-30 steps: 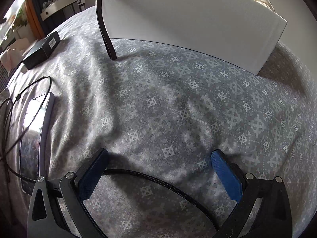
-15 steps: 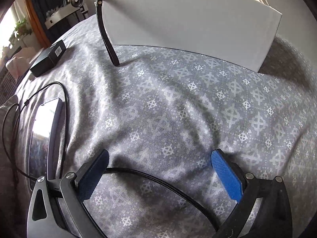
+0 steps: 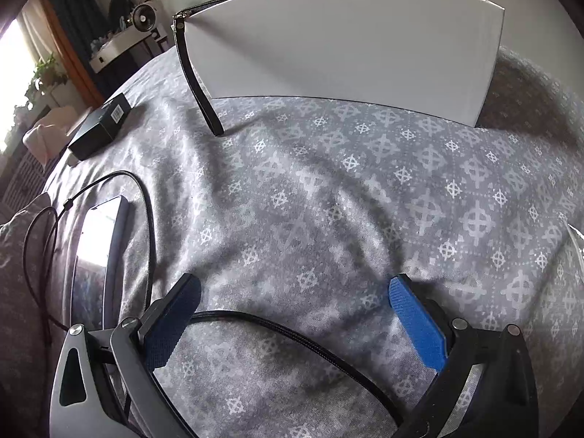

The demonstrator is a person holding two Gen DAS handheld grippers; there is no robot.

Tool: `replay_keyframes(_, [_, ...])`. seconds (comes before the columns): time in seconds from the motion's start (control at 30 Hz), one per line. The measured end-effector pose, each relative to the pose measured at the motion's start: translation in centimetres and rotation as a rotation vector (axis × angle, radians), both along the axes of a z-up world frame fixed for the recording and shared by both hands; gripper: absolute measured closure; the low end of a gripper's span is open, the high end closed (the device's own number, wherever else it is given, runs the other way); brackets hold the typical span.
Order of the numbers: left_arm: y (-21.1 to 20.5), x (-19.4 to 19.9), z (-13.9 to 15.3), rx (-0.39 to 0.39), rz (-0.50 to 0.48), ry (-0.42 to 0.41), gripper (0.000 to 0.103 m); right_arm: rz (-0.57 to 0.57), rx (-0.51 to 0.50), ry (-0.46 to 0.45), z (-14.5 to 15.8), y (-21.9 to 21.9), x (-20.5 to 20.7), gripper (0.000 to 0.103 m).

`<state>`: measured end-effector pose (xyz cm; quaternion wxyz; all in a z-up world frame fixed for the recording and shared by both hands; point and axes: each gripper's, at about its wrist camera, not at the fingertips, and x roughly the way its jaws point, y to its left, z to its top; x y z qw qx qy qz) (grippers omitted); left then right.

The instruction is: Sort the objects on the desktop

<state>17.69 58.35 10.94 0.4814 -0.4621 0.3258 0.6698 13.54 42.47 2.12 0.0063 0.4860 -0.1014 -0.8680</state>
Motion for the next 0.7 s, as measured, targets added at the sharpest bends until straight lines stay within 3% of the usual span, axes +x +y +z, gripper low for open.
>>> replay_keyframes(0.07, [-3.0,-1.5,2.9,0.089,0.039,0.024,0.02,0.0,0.008,-0.004,0.0,-0.2,-0.2,0.0])
replay_keyframes(0.1, [-4.9,-2.6,4.7,0.142,0.074,0.045,0.015,0.001,0.011,-0.005,-0.1,-0.4,-0.4,0.0])
replay_keyframes(0.2, [-11.7,-6.6,9.0,0.253,0.211,0.091,0.013,0.001,0.018,-0.009,-0.2,-0.7,-0.7,0.0])
replay_keyframes(0.37, [-24.7,-15.8,11.3,0.334,0.496,0.081,0.013,0.003,0.031,-0.016,-0.3,-1.0,-1.0,0.0])
replay_keyframes(0.57, [-42.0,-21.3,10.4,0.287,0.795,0.224,0.013,0.011,0.088,-0.042,-0.6,-2.1,-1.6,0.0])
replay_keyframes(0.7, [-52.7,-23.8,6.7,0.215,0.984,0.217,0.013,0.016,0.135,-0.064,-0.8,-2.8,-2.0,0.0])
